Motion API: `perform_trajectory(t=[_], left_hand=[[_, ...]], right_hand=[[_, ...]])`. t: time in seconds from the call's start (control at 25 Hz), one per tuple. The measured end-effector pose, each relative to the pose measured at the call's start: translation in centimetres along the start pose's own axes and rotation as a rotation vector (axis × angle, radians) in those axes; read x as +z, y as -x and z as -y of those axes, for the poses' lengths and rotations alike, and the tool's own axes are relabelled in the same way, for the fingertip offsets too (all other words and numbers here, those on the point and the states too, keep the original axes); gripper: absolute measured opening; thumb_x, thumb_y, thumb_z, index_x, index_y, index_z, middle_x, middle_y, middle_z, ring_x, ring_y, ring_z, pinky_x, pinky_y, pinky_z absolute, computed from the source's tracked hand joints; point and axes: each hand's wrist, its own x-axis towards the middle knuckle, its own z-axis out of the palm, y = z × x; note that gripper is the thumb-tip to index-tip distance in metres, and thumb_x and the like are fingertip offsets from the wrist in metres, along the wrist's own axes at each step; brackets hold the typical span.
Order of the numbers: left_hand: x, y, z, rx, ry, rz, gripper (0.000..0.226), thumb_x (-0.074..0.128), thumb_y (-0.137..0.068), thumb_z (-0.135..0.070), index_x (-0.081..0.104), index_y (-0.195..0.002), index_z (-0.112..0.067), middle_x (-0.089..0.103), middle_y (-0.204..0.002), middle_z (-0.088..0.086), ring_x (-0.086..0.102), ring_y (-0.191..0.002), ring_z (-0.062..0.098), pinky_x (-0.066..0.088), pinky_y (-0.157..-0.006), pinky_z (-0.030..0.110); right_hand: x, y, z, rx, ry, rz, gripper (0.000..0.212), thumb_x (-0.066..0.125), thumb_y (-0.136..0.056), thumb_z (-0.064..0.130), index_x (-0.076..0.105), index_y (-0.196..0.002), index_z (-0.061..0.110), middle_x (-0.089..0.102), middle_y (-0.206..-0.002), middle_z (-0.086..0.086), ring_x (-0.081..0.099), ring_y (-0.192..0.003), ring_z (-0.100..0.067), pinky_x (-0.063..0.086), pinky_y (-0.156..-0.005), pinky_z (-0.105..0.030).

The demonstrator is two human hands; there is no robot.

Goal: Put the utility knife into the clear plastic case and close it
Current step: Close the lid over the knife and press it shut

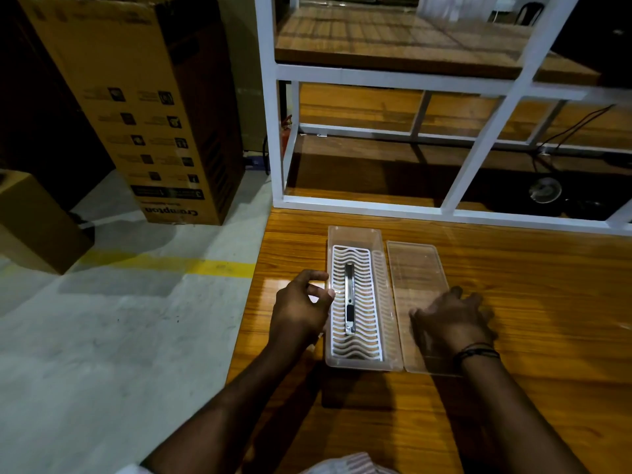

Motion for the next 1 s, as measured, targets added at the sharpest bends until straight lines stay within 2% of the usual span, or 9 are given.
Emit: perform_trajectory(t=[0.16,0.28,0.36,0.44,0.48,0.64,0.72,0.88,1.0], left_hand=[[-0.1,0.0,0.0,0.005,-0.006,-0.001,0.026,0.074,-0.094,-0.030,0.066,-0.119,-0.030,0.072,-0.089,-0.008,0.077,-0.065,0.018,0.062,-0.045,0.049],[0.0,0.0,0.0,0.001,-0.002,-0.001,0.027,0.075,-0.094,-0.031,0.066,-0.119,-0.028,0.073,-0.090,-0.007,0.077,-0.068,0.018,0.062,-0.045,0.049],[0.0,0.1,0.0,0.000,0.000,-0.004,0.028,0.075,-0.094,-0.032,0.067,-0.120,-0.029,0.074,-0.091,-0.007,0.077,-0.068,0.018,0.062,-0.044,0.049],[0.0,0.1,-0.1,-0.003,0.002,-0.005,0.027,0.075,-0.094,-0.032,0.067,-0.119,-0.030,0.074,-0.091,-0.007,0.077,-0.067,0.018,0.061,-0.043,0.050],[0.1,0.1,-0.1,-0.003,0.004,-0.003,0.027,0.075,-0.094,-0.031,0.067,-0.120,-0.029,0.074,-0.091,-0.007,0.077,-0.067,0.018,0.061,-0.043,0.050],[0.0,0.1,-0.2,-0.005,-0.002,-0.006,0.028,0.075,-0.094,-0.030,0.068,-0.120,-0.027,0.074,-0.090,-0.007,0.077,-0.069,0.017,0.062,-0.045,0.048],[0.1,0.1,-0.3,-0.004,-0.007,-0.008,0.027,0.075,-0.094,-0.030,0.068,-0.121,-0.028,0.074,-0.090,-0.007,0.077,-0.069,0.017,0.063,-0.046,0.048],[0.1,0.1,-0.3,0.019,-0.010,-0.015,0.028,0.075,-0.094,-0.029,0.068,-0.121,-0.027,0.074,-0.090,-0.007,0.077,-0.071,0.015,0.064,-0.049,0.046],[0.0,0.1,-0.3,0.030,-0.016,-0.022,0.026,0.074,-0.094,-0.029,0.069,-0.120,-0.028,0.074,-0.087,-0.008,0.077,-0.072,0.014,0.065,-0.050,0.041]], right_hand=[[0.1,-0.8,-0.2,0.028,-0.007,0.014,0.104,0.079,-0.065,0.060,0.034,-0.145,0.011,0.038,-0.146,-0.022,0.042,-0.131,-0.044,0.043,-0.104,-0.058],[-0.4,-0.9,-0.1,0.042,-0.059,-0.017,0.105,0.089,-0.053,0.056,0.043,-0.137,0.011,0.047,-0.136,-0.021,0.053,-0.119,-0.042,0.051,-0.095,-0.055],[-1.7,-0.5,0.1,-0.015,-0.215,-0.006,0.080,0.090,-0.061,0.041,0.054,-0.125,0.010,0.058,-0.127,-0.019,0.061,-0.107,-0.036,0.056,-0.086,-0.050],[-3.2,0.4,0.3,-0.103,-0.422,0.072,0.042,0.079,-0.079,0.020,0.062,-0.117,0.009,0.067,-0.117,-0.016,0.063,-0.093,-0.030,0.054,-0.076,-0.040],[-3.8,0.7,0.5,-0.131,-0.502,0.113,0.033,0.072,-0.084,0.012,0.064,-0.117,0.008,0.069,-0.113,-0.015,0.062,-0.090,-0.029,0.050,-0.072,-0.036],[-5.8,3.8,1.6,-0.197,-0.778,0.126,0.020,0.059,-0.085,0.006,0.070,-0.097,0.017,0.070,-0.093,-0.006,0.064,-0.082,-0.025,0.051,-0.067,-0.036],[-6.8,5.2,2.0,-0.236,-0.886,0.146,0.026,0.056,-0.083,0.002,0.067,-0.084,0.026,0.069,-0.089,-0.002,0.062,-0.080,-0.021,0.051,-0.066,-0.036],[-7.0,6.9,3.6,-0.368,-0.995,0.247,0.042,0.053,-0.078,-0.002,0.072,-0.107,0.021,0.074,-0.092,-0.002,0.068,-0.085,-0.027,0.050,-0.067,-0.034],[-5.7,7.5,4.8,-0.414,-1.024,0.357,0.055,0.059,-0.084,0.006,0.061,-0.132,0.032,0.074,-0.108,0.004,0.073,-0.086,-0.017,0.054,-0.063,-0.027]])
